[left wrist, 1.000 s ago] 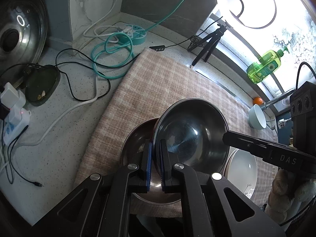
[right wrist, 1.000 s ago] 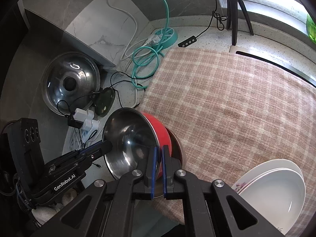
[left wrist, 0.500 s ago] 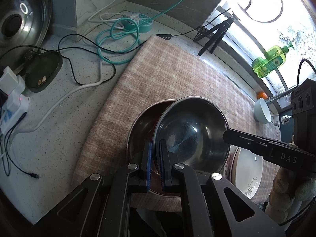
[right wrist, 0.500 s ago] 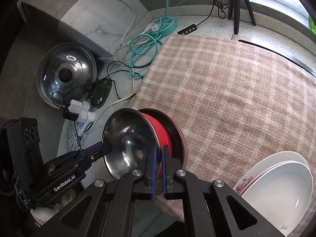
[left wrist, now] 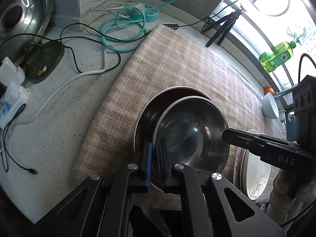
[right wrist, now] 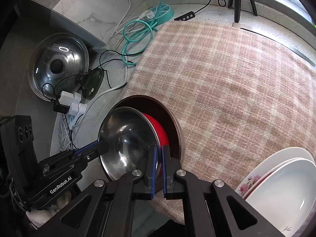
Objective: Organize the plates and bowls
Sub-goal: 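Lower the red-bottomed bowl into the large steel bowl with both grippers, then open both grippers and release the nested bowl's rim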
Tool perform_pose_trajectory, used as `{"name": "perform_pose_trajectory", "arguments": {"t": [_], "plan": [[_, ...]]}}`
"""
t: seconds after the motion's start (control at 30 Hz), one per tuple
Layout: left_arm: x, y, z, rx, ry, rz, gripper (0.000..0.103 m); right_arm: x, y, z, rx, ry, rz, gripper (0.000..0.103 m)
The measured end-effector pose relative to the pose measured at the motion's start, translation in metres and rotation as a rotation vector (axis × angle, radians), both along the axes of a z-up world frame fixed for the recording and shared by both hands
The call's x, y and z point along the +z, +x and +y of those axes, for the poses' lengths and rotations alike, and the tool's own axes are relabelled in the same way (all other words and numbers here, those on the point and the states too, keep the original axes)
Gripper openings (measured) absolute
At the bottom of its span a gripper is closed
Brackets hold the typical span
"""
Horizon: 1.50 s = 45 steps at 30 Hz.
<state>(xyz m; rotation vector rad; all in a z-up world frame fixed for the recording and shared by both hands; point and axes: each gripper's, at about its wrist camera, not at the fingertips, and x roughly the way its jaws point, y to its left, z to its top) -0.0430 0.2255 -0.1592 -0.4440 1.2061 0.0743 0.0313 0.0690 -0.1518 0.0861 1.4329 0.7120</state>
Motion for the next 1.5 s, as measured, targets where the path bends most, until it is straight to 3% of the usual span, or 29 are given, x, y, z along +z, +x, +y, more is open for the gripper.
{"name": "perform_pose_trajectory", "arguments": {"t": [0.9, 1.5], "plan": [[-0.011, 0.010, -0.004, -0.005, 0.041, 0.021, 0.005, -0.014, 0.006, 0.011, 0.037, -0.054, -0.013, 0.009], [-0.010, 0.010, -0.003, -0.009, 0.064, 0.015, 0.008, -0.009, 0.002, 0.013, 0.076, -0.074, -0.075, 0.010]]}}
